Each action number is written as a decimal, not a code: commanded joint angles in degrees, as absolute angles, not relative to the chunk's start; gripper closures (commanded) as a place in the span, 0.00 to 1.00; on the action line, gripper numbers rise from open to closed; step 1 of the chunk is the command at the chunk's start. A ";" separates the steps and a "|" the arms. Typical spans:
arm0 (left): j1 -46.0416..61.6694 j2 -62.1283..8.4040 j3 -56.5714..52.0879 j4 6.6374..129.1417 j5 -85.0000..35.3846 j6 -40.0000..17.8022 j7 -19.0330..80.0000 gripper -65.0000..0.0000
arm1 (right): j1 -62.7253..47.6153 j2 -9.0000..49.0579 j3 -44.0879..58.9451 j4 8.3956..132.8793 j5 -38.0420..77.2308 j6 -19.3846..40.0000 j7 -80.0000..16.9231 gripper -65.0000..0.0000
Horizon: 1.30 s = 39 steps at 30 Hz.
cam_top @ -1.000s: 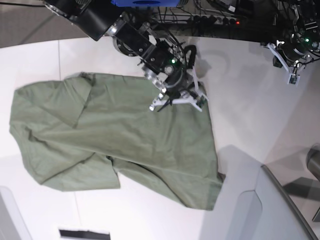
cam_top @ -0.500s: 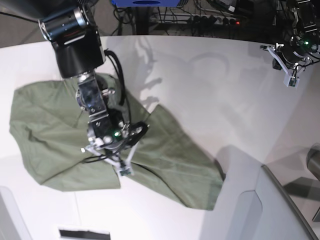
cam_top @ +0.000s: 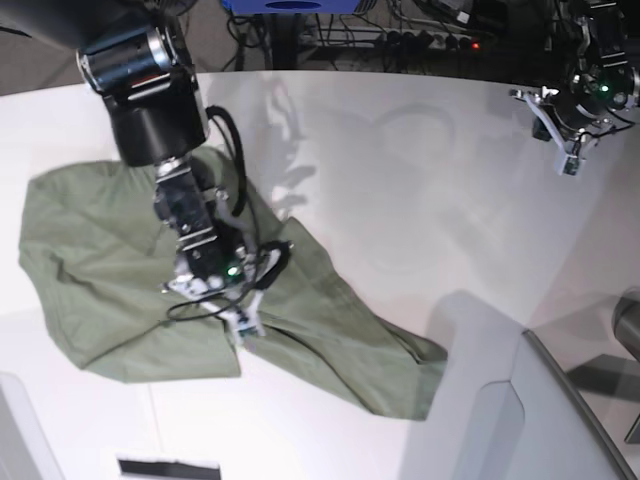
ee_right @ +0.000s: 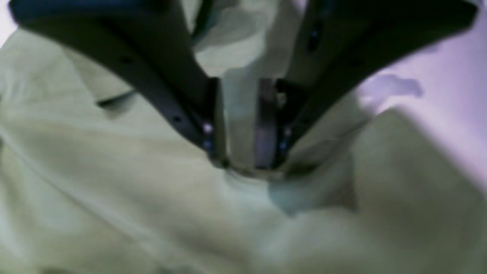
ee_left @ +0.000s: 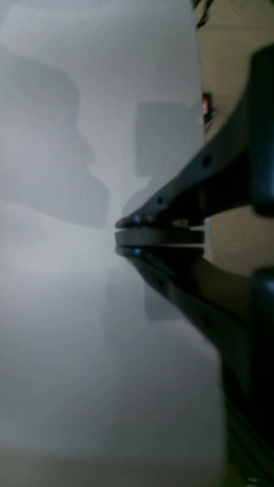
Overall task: Layout the t-shirt on the table in an organized manner, then fold the t-shirt properly
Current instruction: 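Grasp the shirt corner with the right gripper and drag it across, then hold the gathered fabric with the right gripper and lift it slightly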
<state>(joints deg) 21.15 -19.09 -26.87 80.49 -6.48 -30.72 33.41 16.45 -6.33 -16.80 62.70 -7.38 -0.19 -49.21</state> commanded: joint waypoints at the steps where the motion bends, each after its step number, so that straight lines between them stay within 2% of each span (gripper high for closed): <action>1: 21.23 -20.26 -27.03 81.27 -6.81 -30.46 32.66 1.00 | 16.92 -6.55 -19.03 65.71 -7.52 -0.22 -48.75 0.74; 6: 21.23 -20.09 -27.03 81.36 -6.81 -30.37 32.57 1.00 | 12.53 -5.23 -28.79 75.74 -7.52 -0.04 -48.75 0.73; 10: 21.23 -20.09 -27.47 81.27 -6.81 -30.37 32.48 1.00 | 11.91 -5.49 -34.77 73.10 -7.25 -0.22 -48.13 0.72; 19: 21.23 -20.09 -27.56 81.27 -6.81 -30.37 32.48 1.00 | 12.00 -6.99 -34.59 60.79 -7.25 -0.22 -40.75 0.67; 39: 21.23 -20.09 -27.12 81.27 -6.81 -30.37 32.48 1.00 | 13.05 -6.99 -34.95 65.01 -7.60 -0.31 -45.85 0.67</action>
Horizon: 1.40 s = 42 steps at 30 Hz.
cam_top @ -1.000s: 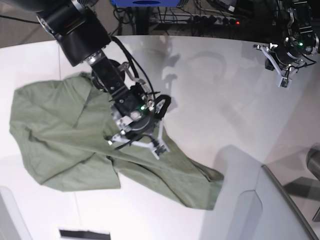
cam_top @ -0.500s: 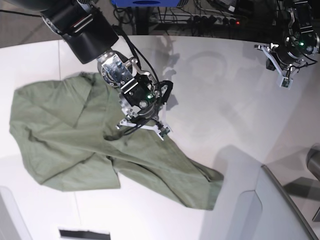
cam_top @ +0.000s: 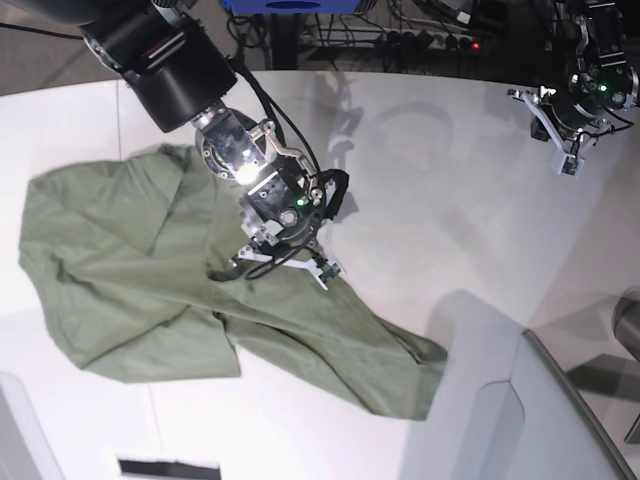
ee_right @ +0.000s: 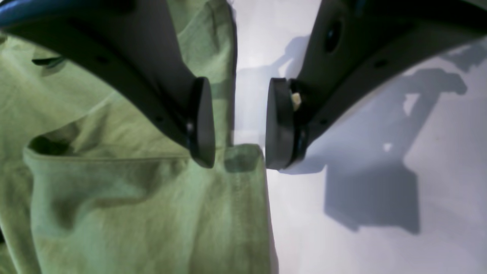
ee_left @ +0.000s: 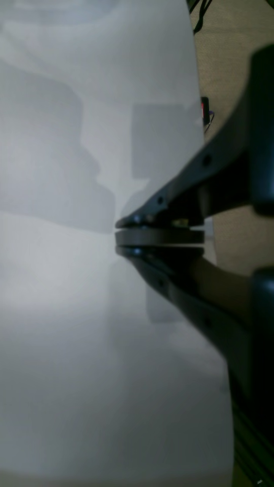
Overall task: Layout the t-shirt on the table in an organized manner, then fold the t-shirt properly
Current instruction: 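Hold the gathered fabric with the right gripper and lift it slightly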
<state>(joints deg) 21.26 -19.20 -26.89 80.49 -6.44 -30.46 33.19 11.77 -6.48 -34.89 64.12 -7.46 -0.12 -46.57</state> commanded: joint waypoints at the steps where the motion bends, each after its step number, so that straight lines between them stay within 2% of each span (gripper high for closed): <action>1: 21.23 -20.09 -27.12 81.27 -6.81 -30.37 32.48 1.00 | 13.05 -6.99 -34.77 65.01 -7.60 -0.31 -45.76 0.67; 6: 21.23 -20.00 -27.03 81.27 -7.08 -30.37 32.48 1.00 | 13.23 -6.99 -34.77 64.92 -7.43 -0.31 -45.85 0.66; 8: 21.23 -20.00 -27.03 81.27 -7.08 -30.37 32.48 1.00 | 13.14 -6.99 -34.86 64.92 -7.43 -0.31 -45.85 0.54; 11: 21.23 -20.00 -27.03 81.27 -6.99 -30.37 32.48 1.00 | 13.05 -6.99 -34.86 64.92 -7.34 -0.31 -45.76 0.27; 13: 21.23 -20.00 -27.03 81.27 -6.90 -30.37 32.48 1.00 | 13.05 -6.99 -34.86 64.92 -7.25 -0.22 -45.58 0.17; 20: 21.23 -20.00 -27.03 81.27 -6.90 -30.37 32.48 1.00 | 13.14 -6.99 -34.86 64.84 -7.25 -0.04 -44.53 0.28; 29: 21.23 -20.09 -27.03 81.27 -6.90 -30.37 32.48 1.00 | 13.76 -7.16 -34.68 58.33 -7.25 -0.04 -38.90 0.28; 35: 21.23 -20.18 -27.03 81.27 -6.90 -30.37 32.48 1.00 | 13.76 -7.16 -34.68 58.07 -7.25 -0.04 -38.73 0.30; 42: 21.23 -20.18 -27.03 81.27 -6.90 -30.37 32.48 1.00 | 13.76 -7.08 -34.59 57.98 -7.25 -0.04 -39.16 0.65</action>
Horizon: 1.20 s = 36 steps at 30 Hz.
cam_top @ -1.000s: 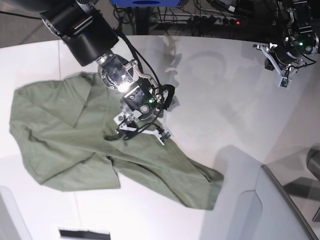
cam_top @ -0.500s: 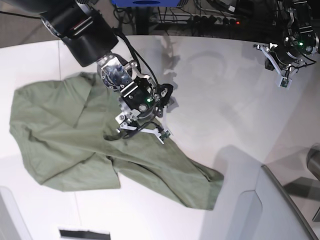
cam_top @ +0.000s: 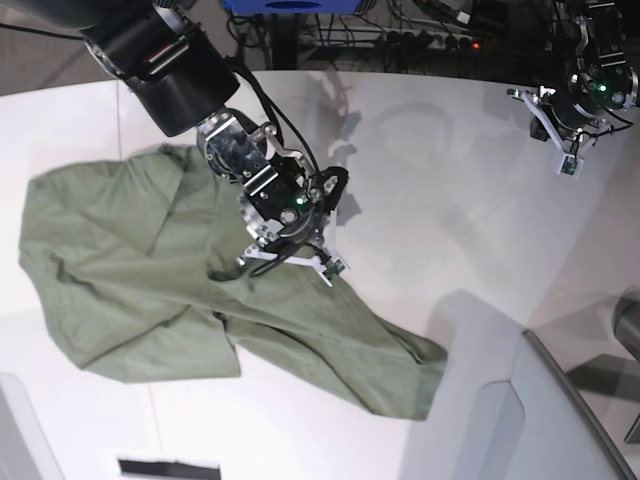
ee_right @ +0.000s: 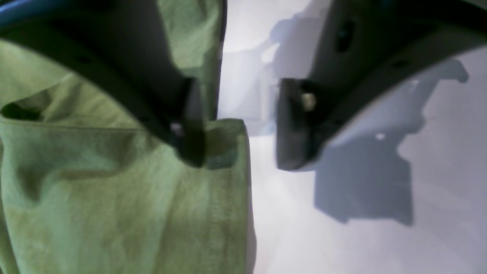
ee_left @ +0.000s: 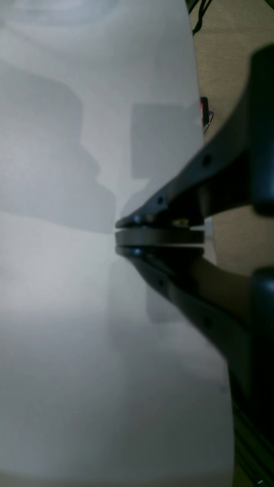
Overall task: Layout the t-shirt on the table in an organized manner, then fold the t-shirt properly
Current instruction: 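Hold the gathered fabric with the right gripper and lift it slightly, then release the fabric and raise the right gripper toward the shirt's hem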
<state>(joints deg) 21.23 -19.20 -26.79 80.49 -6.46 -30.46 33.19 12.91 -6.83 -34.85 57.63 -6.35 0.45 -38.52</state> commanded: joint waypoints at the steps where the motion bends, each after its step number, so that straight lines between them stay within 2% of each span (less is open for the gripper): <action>1: 21.23 -20.18 -27.03 81.27 -6.90 -30.37 32.48 1.00 | 13.76 -7.08 -34.59 57.98 -7.25 -0.04 -39.16 0.67; 4: 21.23 -20.18 -27.03 81.27 -6.90 -30.37 32.48 1.00 | 13.76 -7.08 -34.59 57.98 -7.25 -0.04 -39.16 0.75; 8: 21.23 -20.18 -27.03 81.27 -6.90 -30.37 32.48 1.00 | 13.93 -7.08 -34.51 57.98 -7.25 -0.22 -39.16 0.89; 10: 21.23 -20.18 -27.03 81.27 -6.90 -30.37 32.48 1.00 | 14.11 -6.99 -34.51 57.98 -7.25 -0.22 -39.25 0.91; 13: 21.23 -20.18 -27.03 81.27 -6.90 -30.37 32.48 1.00 | 14.11 -6.99 -34.51 58.07 -7.25 -0.22 -39.25 1.00; 20: 21.23 -20.26 -27.03 81.27 -6.90 -30.37 32.48 1.00 | 12.62 -7.16 -34.86 64.31 -7.25 -0.22 -39.96 1.00; 24: 21.14 -20.26 -27.03 81.27 -6.90 -30.37 32.48 1.00 | 12.18 -7.25 -35.21 71.52 -7.25 -0.04 -45.23 1.00; 31: 18.42 -20.26 -26.95 81.19 -6.90 -30.37 32.75 1.00 | 12.26 -7.25 -50.68 80.66 -7.25 -0.04 -51.12 1.00; 36: 16.04 -20.26 -26.95 81.27 -6.90 -30.37 32.75 1.00 | 12.09 -7.34 -61.58 82.77 -7.25 -0.04 -51.47 1.00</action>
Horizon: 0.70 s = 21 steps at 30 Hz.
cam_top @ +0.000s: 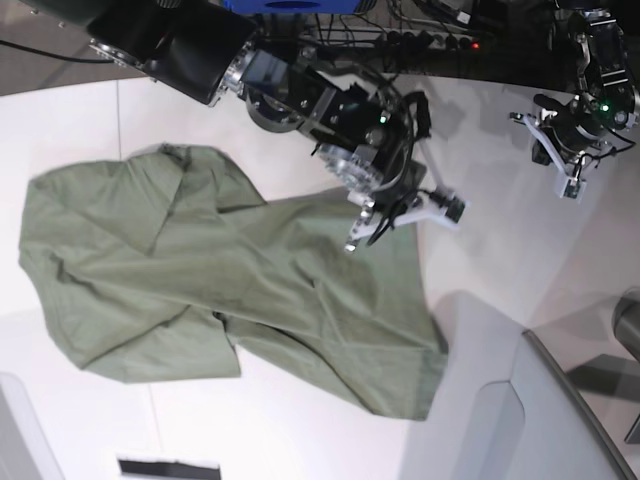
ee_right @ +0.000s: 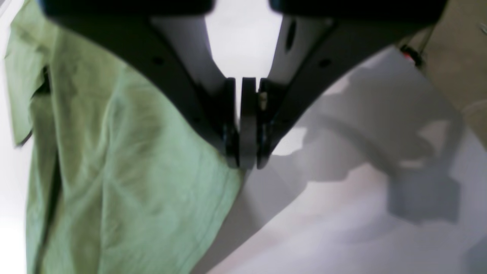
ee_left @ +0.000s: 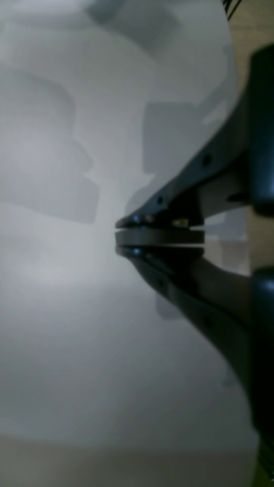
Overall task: Layout the t-shirt on the table in an organized manner, then fold the t-shirt properly
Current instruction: 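Release the fabric and raise the right gripper toward the shirt's hem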
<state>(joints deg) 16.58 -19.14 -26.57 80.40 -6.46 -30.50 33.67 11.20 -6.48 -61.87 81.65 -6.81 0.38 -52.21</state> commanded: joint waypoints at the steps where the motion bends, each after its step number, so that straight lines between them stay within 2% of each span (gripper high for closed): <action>1: 15.96 -20.26 -26.95 81.45 -6.90 -30.37 32.75 1.00 | 12.09 -7.34 -63.16 82.68 -7.25 -0.04 -51.38 1.00; 11: 11.30 -20.26 -26.95 81.80 -7.16 -30.46 34.68 1.00 | 11.30 -7.60 -72.40 82.77 -7.16 -0.04 -49.54 0.99; 13: 10.07 -20.09 -26.95 81.89 -7.25 -30.46 36.35 1.00 | 11.30 -7.60 -73.36 82.59 -7.16 -0.04 -48.66 0.89; 15: 8.66 -20.00 -26.95 81.89 -7.34 -30.55 37.05 1.00 | 11.03 -7.60 -73.36 82.95 -7.16 -0.04 -48.22 0.70; 17: 7.78 -19.91 -26.95 81.98 -7.34 -30.55 36.97 1.00 | 10.77 -7.60 -73.27 83.03 -7.52 -0.22 -48.04 0.57; 19: 6.73 -19.38 -26.95 82.59 -7.34 -31.08 36.97 1.00 | 11.21 -7.43 -72.75 84.09 -7.60 -0.22 -48.04 0.51; 21: 6.46 -17.98 -26.95 85.32 -7.34 -32.84 38.02 1.00 | 11.56 -6.46 -68.79 86.20 -7.60 -0.31 -48.31 0.53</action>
